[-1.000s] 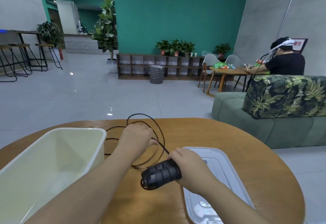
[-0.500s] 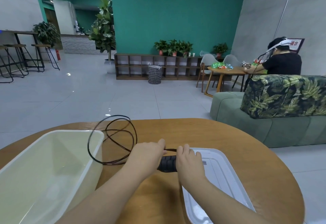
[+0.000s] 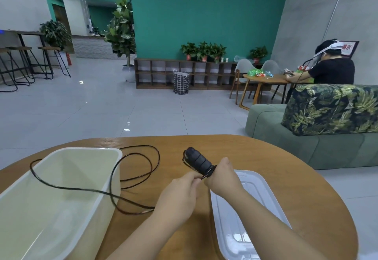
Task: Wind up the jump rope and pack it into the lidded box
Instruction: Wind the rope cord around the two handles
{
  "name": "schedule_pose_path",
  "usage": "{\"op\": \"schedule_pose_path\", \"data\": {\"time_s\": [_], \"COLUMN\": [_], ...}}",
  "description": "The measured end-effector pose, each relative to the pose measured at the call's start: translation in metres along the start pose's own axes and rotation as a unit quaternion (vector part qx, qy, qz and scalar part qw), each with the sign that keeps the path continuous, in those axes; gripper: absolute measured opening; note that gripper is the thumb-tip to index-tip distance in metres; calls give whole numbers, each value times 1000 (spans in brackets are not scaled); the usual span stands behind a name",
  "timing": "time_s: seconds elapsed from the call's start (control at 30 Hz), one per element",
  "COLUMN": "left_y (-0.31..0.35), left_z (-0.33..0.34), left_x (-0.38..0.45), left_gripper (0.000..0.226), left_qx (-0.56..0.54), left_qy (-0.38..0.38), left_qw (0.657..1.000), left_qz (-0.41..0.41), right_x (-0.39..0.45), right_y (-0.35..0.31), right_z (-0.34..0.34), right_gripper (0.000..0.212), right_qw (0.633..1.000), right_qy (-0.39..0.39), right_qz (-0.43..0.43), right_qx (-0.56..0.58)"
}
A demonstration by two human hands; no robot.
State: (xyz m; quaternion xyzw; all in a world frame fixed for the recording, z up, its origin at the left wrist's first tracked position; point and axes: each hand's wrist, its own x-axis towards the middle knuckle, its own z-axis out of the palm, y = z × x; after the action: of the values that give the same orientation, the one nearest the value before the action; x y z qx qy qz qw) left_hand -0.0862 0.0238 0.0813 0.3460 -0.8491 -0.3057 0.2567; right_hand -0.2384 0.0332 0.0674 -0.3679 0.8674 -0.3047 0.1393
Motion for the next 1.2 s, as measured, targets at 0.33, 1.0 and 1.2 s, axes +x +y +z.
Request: {"op": "schedule_pose_path", "data": {"time_s": [0.33,1.0,1.2], "left_y": [-18,-27,-28], "left_z": [-3,-21,-25], "left_x": [1,-12,-15], "left_gripper": [30,22,27], "left_qx": [-38,-134,-39], "left_qy": [-29,111,153], "left_qw": [997,979,982], "left_qz": [-54,-105,-101], "right_x": [-23,-50,-62], "right_y": [-11,-10,-16], "right_z": [-29,-1,13], "right_gripper": [16,25,21], "right_qw": [901,917,954], "right_qy": [-300,-129,-143], "right_qz": [83,-67,-152], "right_qx": [302,372,217]}}
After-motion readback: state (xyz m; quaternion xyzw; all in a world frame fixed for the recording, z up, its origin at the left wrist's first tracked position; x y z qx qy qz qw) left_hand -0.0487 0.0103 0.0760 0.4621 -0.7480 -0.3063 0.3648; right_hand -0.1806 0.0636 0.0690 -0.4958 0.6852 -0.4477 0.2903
